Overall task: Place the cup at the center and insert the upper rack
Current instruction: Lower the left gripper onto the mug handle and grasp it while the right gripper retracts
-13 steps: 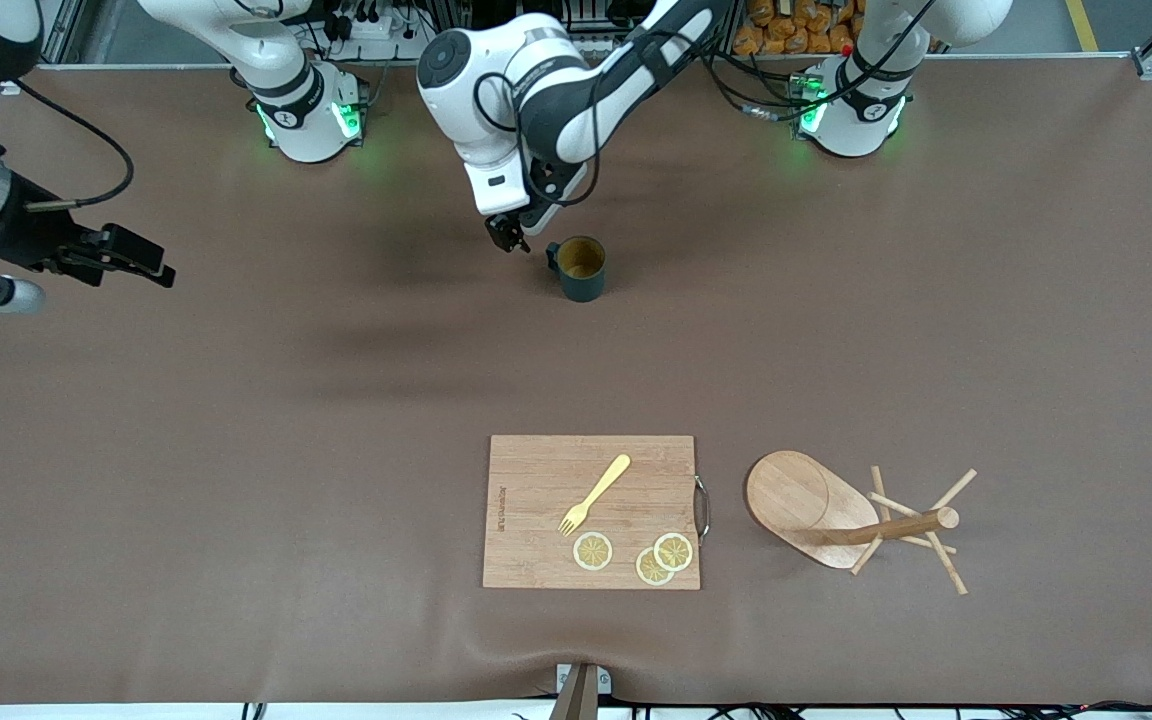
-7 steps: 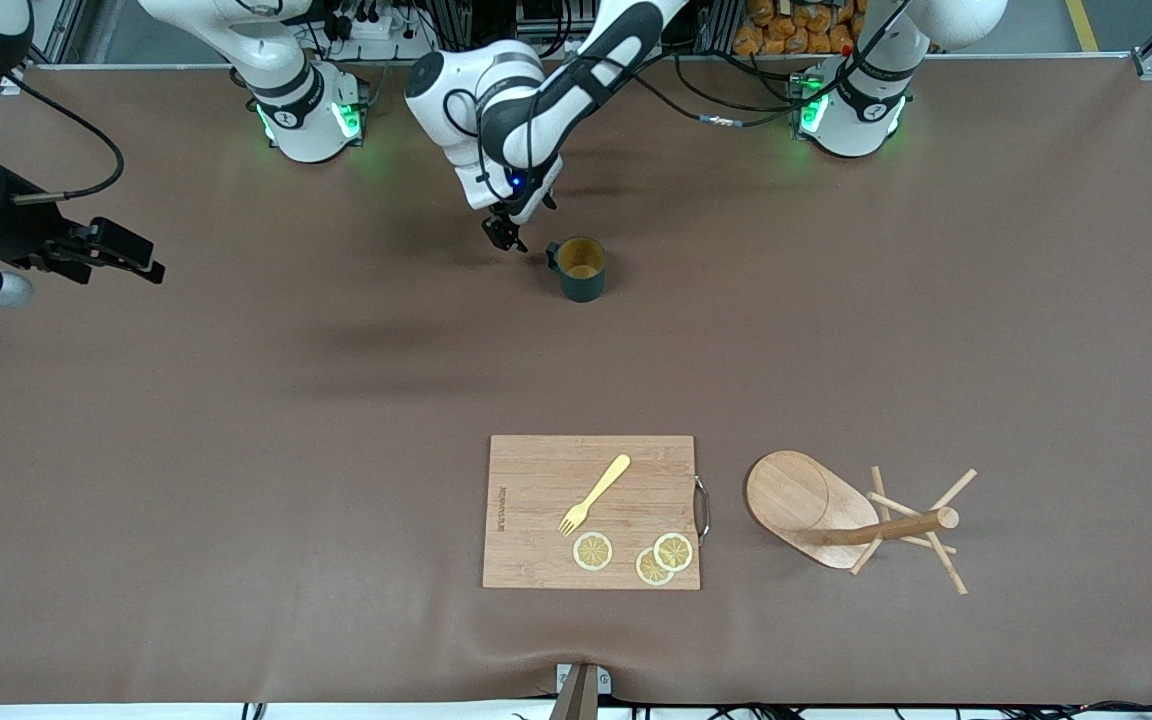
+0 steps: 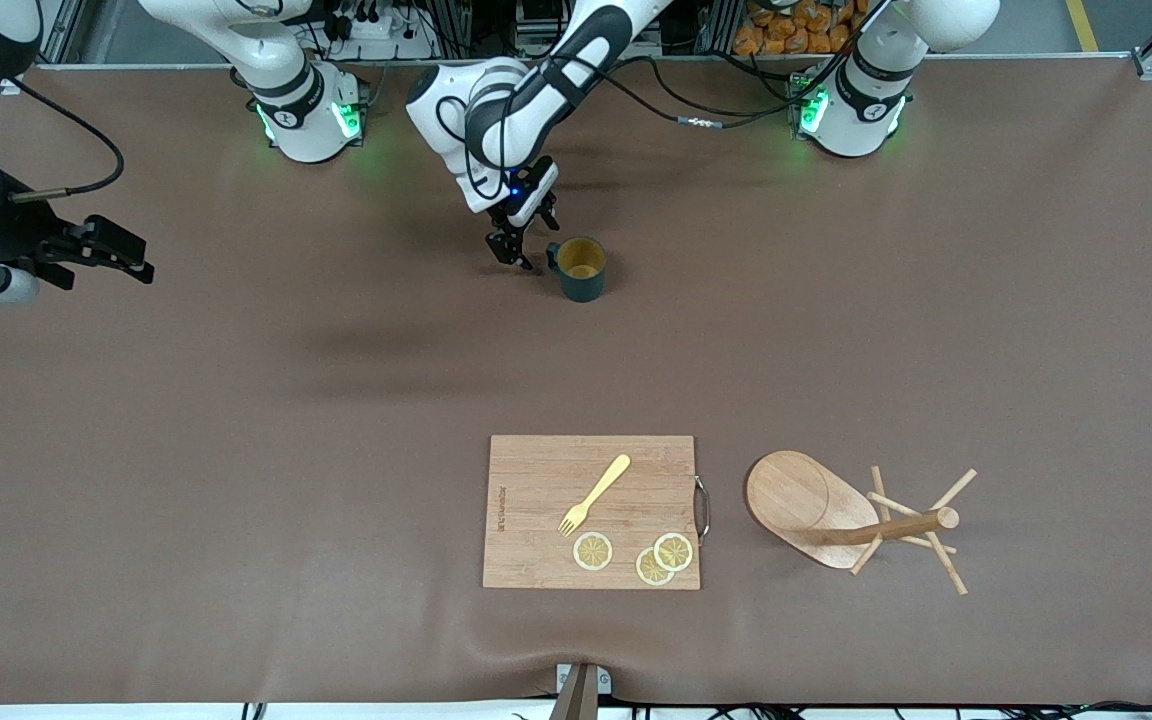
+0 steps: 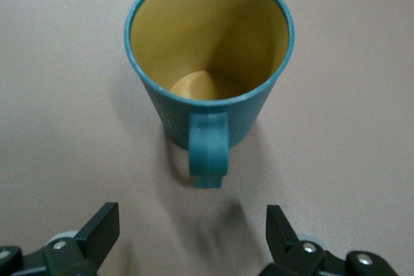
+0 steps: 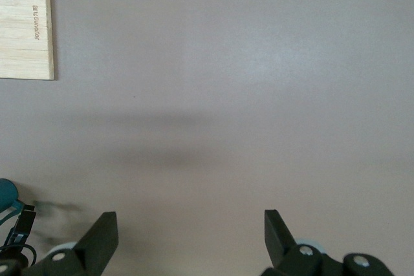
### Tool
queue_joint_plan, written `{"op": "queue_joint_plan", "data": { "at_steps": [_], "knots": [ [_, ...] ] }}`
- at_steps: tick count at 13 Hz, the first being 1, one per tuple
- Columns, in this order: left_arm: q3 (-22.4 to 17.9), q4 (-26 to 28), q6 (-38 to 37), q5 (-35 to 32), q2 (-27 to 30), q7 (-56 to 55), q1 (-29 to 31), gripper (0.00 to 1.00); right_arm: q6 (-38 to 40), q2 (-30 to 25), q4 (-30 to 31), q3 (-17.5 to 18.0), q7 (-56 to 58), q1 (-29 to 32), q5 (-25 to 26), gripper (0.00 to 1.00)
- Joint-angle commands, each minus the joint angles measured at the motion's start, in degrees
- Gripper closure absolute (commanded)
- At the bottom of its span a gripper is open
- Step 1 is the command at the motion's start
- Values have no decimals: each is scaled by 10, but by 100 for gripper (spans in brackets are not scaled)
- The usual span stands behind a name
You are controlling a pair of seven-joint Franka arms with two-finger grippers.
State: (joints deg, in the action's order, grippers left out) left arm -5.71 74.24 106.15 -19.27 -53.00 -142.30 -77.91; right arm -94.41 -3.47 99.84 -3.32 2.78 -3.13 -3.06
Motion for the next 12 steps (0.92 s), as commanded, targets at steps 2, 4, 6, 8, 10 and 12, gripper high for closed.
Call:
{"op": "queue_joint_plan", "data": {
  "at_steps": [2, 4, 6, 8, 10, 12],
  "knots": [
    [-9, -15, -16, -53, -18, -1, -16, 0, 15, -29, 11, 9, 5, 12, 9, 0],
    [-6, -16, -45, -53, -18, 25, -16, 0, 18, -34, 12, 9, 5, 9, 9, 0],
    [-5, -16, -62, -52, -18, 25, -16, 0, 23, -42, 12, 10, 5, 9, 9, 0],
    [-5, -16, -65, -51, -18, 25, -16, 0, 23, -42, 12, 10, 5, 8, 9, 0],
    [-6, -16, -65, -47, -18, 25, -16, 8, 22, -41, 12, 10, 5, 8, 9, 0],
    [-6, -16, -65, -47, -18, 25, -16, 13, 19, -40, 13, 10, 5, 9, 9, 0]
  ]
}}
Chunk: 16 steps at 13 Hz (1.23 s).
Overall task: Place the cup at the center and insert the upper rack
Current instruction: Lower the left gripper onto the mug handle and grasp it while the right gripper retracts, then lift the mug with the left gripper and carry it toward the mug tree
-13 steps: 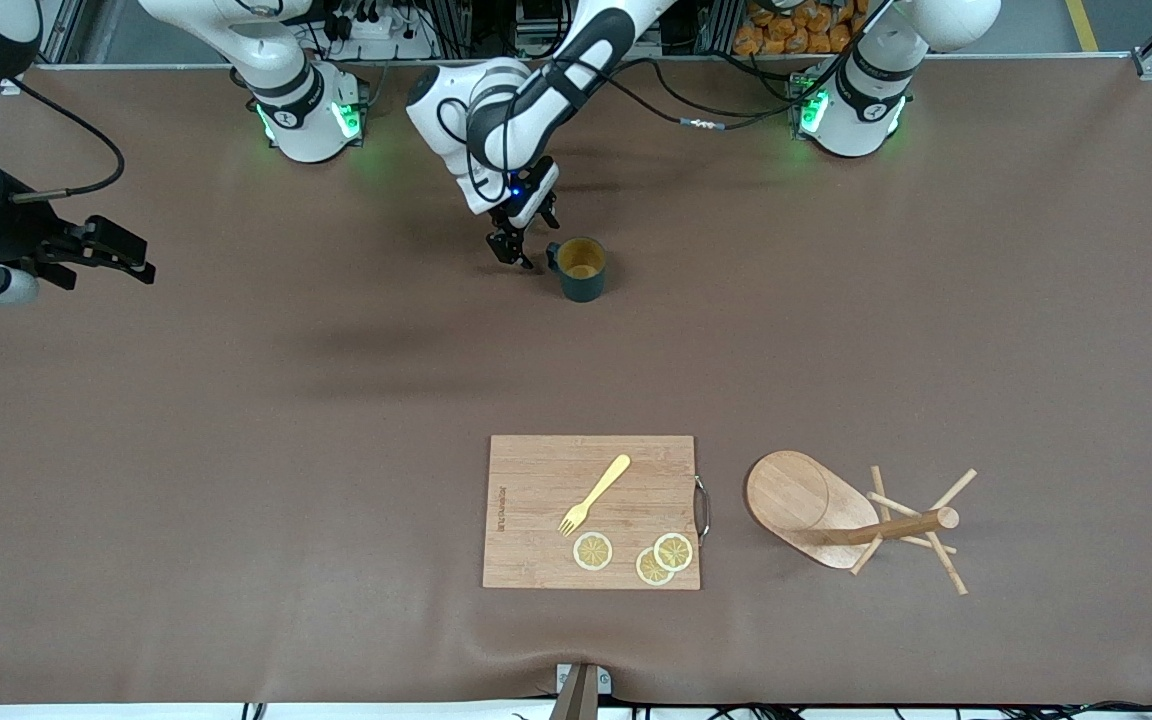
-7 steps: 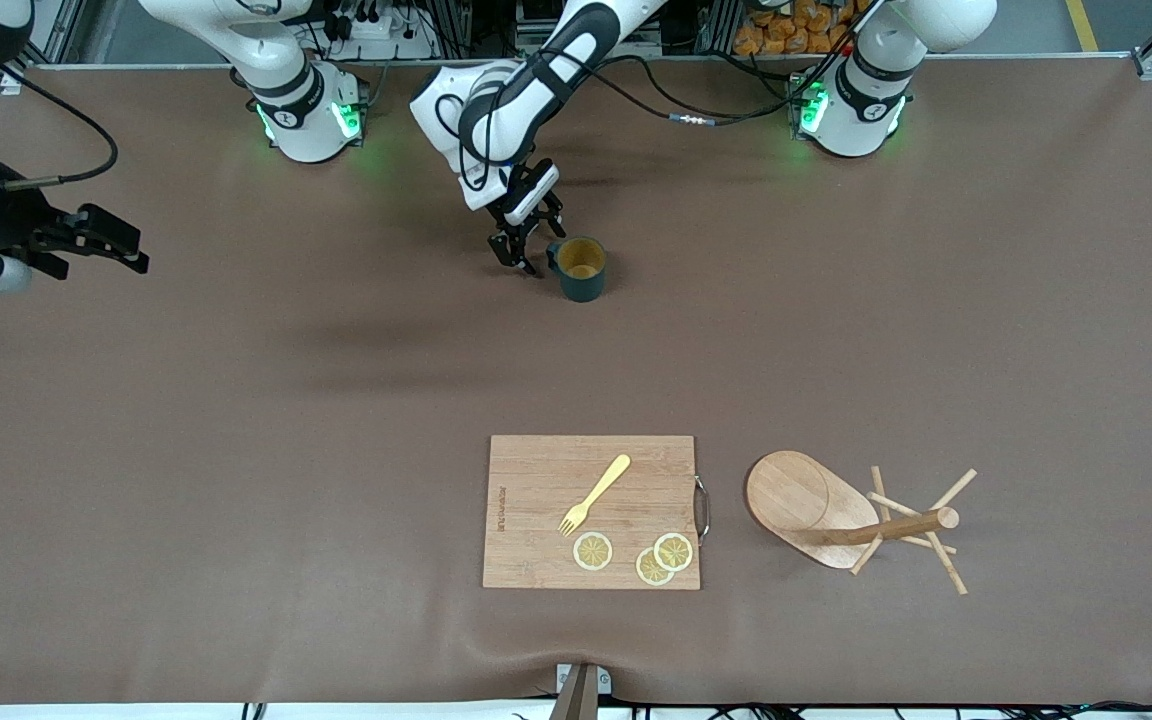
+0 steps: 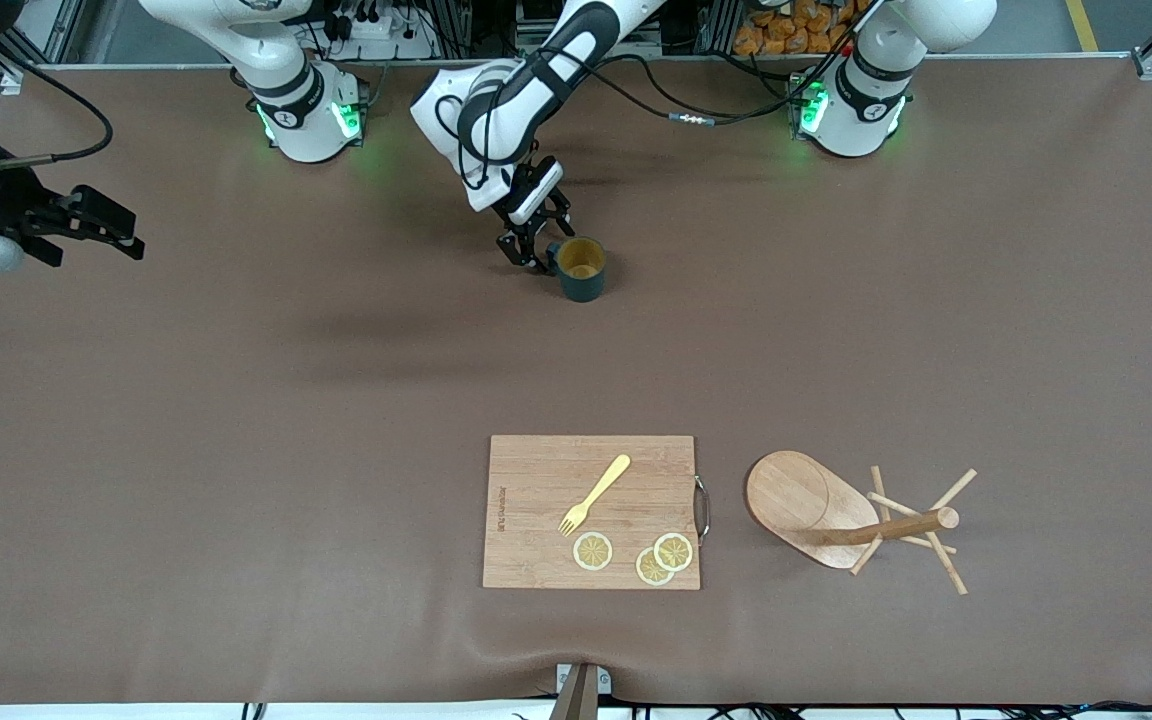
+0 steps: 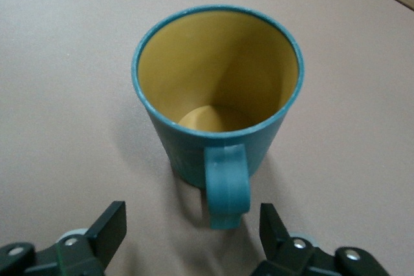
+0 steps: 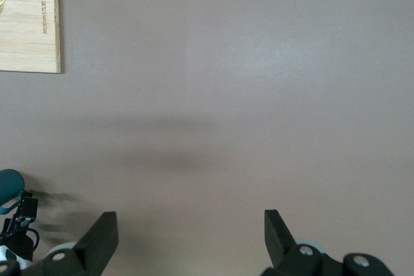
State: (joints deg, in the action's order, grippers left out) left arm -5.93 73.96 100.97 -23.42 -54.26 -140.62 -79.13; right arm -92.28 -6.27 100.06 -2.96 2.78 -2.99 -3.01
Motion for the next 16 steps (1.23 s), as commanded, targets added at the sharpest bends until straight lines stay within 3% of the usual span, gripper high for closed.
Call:
{"op": "queue_joint_plan", "data": {
  "at_steps": [1, 6, 8, 10, 12, 16],
  "knots": [
    [-4, -13, -13, -5, -6, 9, -3, 16, -2, -11, 11, 7, 5, 7, 8, 0],
    [-6, -13, -8, 21, -3, 11, 4, 44, -2, -11, 11, 7, 5, 8, 8, 0],
    [-6, -13, -8, 22, 0, 11, 6, 69, -2, -11, 11, 7, 5, 7, 8, 0],
    [-6, -13, -9, 25, 3, 14, 10, 79, -2, -11, 11, 7, 5, 8, 8, 0],
    [-6, -12, -10, 25, 8, 20, 13, 100, -2, -10, 11, 7, 5, 7, 8, 0],
    [-5, -12, -12, 53, 64, 71, 60, 100, -2, -10, 11, 7, 5, 8, 8, 0]
  ]
}}
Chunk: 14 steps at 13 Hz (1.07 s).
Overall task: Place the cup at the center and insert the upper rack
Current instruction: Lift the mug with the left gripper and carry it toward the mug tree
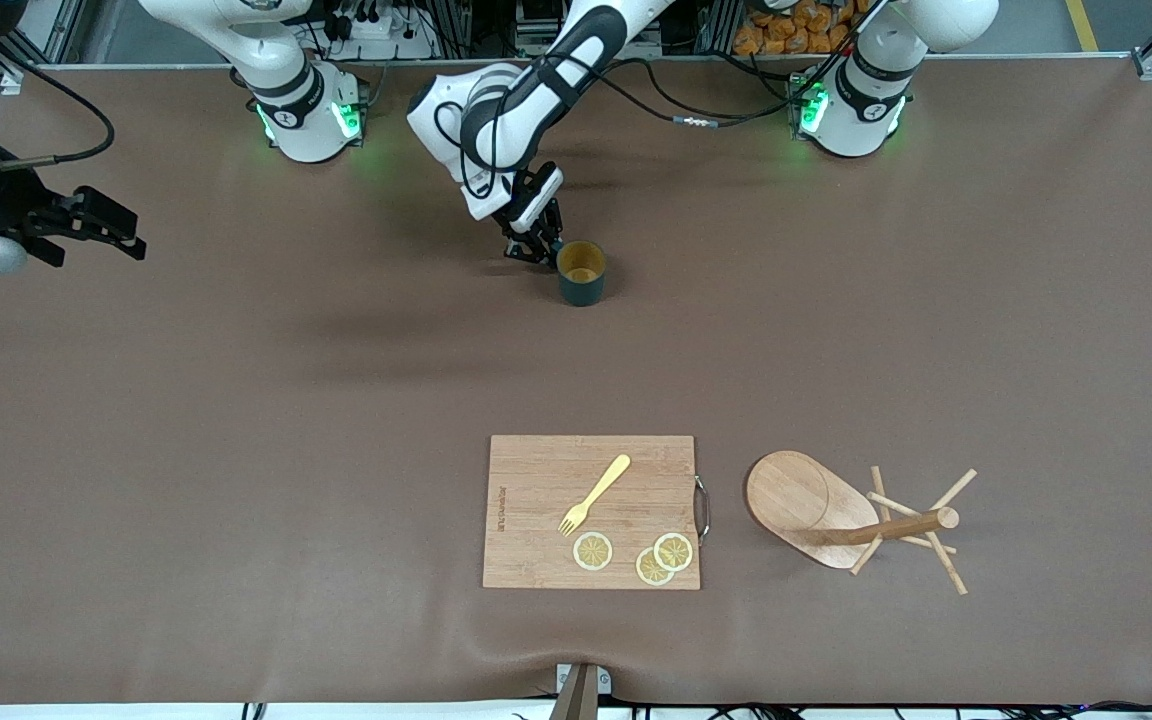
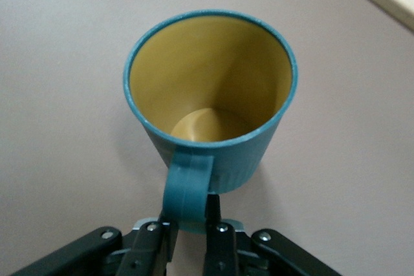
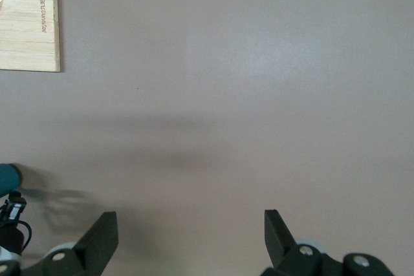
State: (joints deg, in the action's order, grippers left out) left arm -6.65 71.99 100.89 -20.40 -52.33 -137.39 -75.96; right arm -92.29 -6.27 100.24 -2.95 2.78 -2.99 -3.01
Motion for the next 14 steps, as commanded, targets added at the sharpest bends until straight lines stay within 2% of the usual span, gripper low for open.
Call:
{"op": "queue_joint_plan", "data": {
  "at_steps": [1, 5, 10, 14],
  "knots": [
    [2, 8, -11, 30, 65, 53, 46, 100, -2, -10, 9, 7, 5, 8, 8, 0],
    [2, 8, -11, 82, 152, 128, 120, 100, -2, -10, 9, 7, 5, 8, 8, 0],
    [1, 9, -11, 214, 244, 268, 229, 100, -2, -10, 10, 7, 5, 8, 8, 0],
    [3, 9, -11, 300, 285, 359, 309, 100, -1, -10, 10, 7, 5, 8, 8, 0]
  ]
}}
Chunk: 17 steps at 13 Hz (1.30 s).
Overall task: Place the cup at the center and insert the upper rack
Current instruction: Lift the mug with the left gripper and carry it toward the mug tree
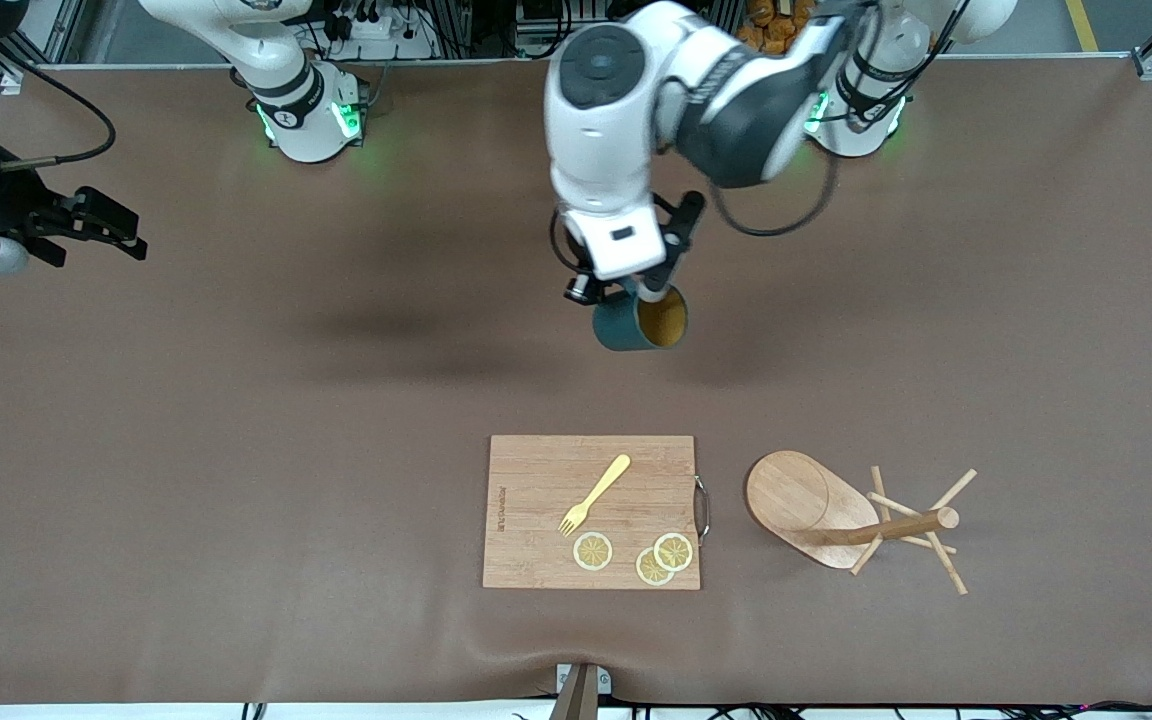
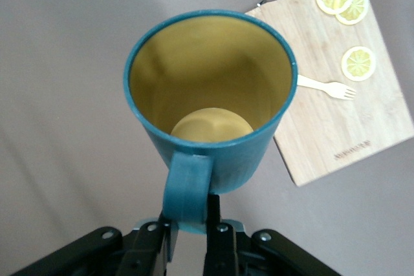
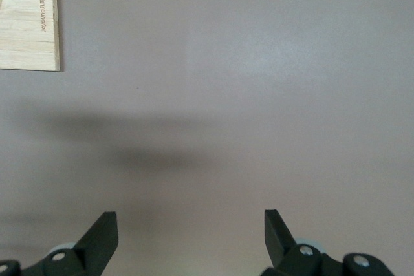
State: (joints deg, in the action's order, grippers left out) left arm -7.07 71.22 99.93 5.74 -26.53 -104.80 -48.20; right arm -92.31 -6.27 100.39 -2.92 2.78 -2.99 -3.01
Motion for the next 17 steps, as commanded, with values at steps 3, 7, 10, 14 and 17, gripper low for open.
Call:
{"op": "queue_joint_plan", "data": {
  "at_steps": [3, 7, 10, 14, 17],
  "knots": [
    [7, 16, -2, 117, 51, 85, 93, 100, -2, -10, 9, 6, 5, 8, 8, 0],
    [8, 16, -4, 235, 68, 155, 183, 100, -1, -10, 8, 6, 5, 8, 8, 0],
    [8, 16, -41, 323, 72, 209, 248, 100, -1, -10, 8, 6, 5, 8, 8, 0],
    [8, 16, -79, 405, 73, 287, 316, 100, -1, -10, 9, 6, 5, 8, 8, 0],
    [7, 16, -118, 470, 68, 342, 365, 100, -3, -10, 9, 6, 8, 8, 8, 0]
  ]
}}
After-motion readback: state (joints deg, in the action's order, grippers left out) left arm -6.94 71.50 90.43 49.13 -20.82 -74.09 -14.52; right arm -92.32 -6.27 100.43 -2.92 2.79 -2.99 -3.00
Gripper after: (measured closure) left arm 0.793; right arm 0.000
